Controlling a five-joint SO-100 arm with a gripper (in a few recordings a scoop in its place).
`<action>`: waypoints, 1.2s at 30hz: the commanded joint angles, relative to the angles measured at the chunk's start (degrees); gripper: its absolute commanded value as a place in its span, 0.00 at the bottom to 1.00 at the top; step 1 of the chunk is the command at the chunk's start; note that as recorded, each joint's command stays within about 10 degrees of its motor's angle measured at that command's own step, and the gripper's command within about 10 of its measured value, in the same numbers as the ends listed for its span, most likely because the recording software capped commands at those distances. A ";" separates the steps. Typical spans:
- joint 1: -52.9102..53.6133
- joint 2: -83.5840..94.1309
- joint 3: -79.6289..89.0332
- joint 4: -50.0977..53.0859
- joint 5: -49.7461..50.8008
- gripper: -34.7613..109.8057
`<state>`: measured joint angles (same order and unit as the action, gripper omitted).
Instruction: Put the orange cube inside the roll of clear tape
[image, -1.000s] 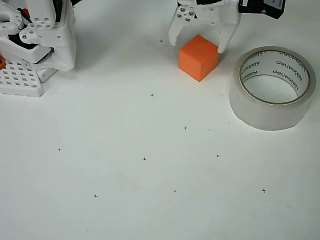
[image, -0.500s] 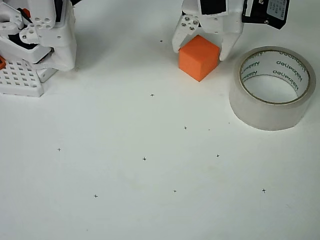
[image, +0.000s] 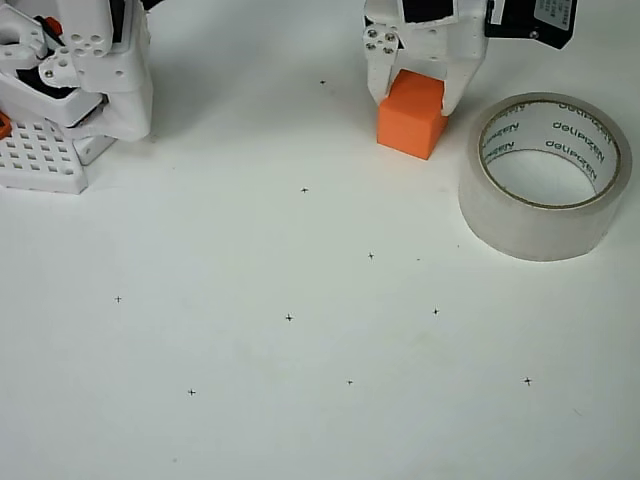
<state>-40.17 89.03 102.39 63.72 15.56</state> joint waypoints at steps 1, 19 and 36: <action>-1.32 9.76 -4.04 3.43 1.58 0.33; 3.69 8.00 -21.60 14.94 -7.73 0.33; 8.26 -8.79 -43.59 17.93 -16.52 0.33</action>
<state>-32.26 79.19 65.57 80.77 0.35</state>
